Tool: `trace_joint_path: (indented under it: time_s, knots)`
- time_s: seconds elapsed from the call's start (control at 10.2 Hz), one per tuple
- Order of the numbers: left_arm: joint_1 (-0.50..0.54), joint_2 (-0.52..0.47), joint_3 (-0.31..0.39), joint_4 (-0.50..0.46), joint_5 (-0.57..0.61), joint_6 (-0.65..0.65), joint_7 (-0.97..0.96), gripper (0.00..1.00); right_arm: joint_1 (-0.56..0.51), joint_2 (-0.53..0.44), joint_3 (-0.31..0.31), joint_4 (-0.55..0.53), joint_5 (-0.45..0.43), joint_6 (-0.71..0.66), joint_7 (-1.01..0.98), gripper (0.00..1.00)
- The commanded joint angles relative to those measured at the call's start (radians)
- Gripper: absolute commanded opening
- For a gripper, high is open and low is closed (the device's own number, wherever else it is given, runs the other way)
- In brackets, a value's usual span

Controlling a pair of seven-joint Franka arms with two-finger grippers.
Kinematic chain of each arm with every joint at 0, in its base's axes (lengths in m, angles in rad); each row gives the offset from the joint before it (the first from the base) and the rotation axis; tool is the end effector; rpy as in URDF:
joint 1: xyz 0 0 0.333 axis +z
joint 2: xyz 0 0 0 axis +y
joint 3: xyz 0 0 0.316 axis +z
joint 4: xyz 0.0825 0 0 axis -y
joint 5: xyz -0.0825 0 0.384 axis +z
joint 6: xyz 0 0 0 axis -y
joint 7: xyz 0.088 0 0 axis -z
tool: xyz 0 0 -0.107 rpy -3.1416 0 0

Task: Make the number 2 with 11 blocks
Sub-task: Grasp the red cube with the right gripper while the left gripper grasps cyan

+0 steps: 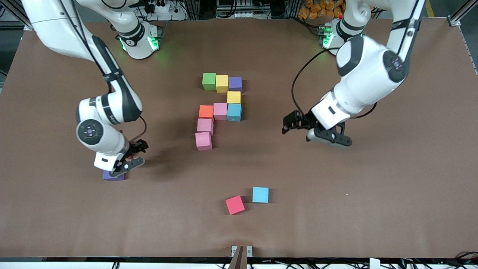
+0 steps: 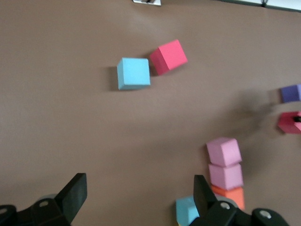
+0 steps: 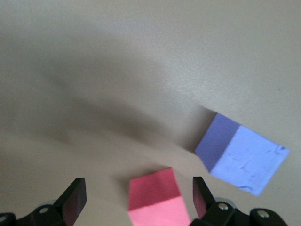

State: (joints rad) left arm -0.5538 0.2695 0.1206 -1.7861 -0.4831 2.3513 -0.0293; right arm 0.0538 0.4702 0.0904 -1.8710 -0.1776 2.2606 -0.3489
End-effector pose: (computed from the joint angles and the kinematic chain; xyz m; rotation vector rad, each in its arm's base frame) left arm 0.5917 -0.2876 0.4353 2.7057 -0.1649 0.2817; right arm 0.6238 0.0828 0.2566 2.9179 0.9080 -0.1309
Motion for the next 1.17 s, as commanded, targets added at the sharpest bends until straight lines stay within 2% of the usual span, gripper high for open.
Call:
trace_joint_path:
  time_s: [0.0,0.29,0.39,0.59,0.78,1.08]
  knots:
    - [-0.032,0.133,0.005,0.040,0.021,0.173,0.034,1.00,-0.018,-0.070,0.025,-0.091,-0.005,0.010,-0.107,1.00]
    - [-0.070,0.267,0.031,0.076,0.075,0.352,0.039,1.00,-0.038,-0.107,0.023,-0.192,-0.005,0.091,-0.188,1.00]
    - [-0.074,0.336,0.034,0.121,0.077,0.420,0.040,1.00,-0.054,-0.107,0.022,-0.217,-0.005,0.131,-0.223,1.00]
    - [-0.095,0.445,0.037,0.236,0.070,0.460,0.020,1.00,-0.072,-0.105,0.022,-0.220,-0.005,0.140,-0.263,1.00]
    - [-0.125,0.512,0.079,0.298,0.078,0.489,0.031,1.00,-0.087,-0.101,0.020,-0.223,-0.005,0.151,-0.277,1.00]
    - [-0.165,0.630,0.103,0.350,0.077,0.638,0.020,1.00,-0.103,-0.091,0.019,-0.249,-0.003,0.203,-0.291,1.00]
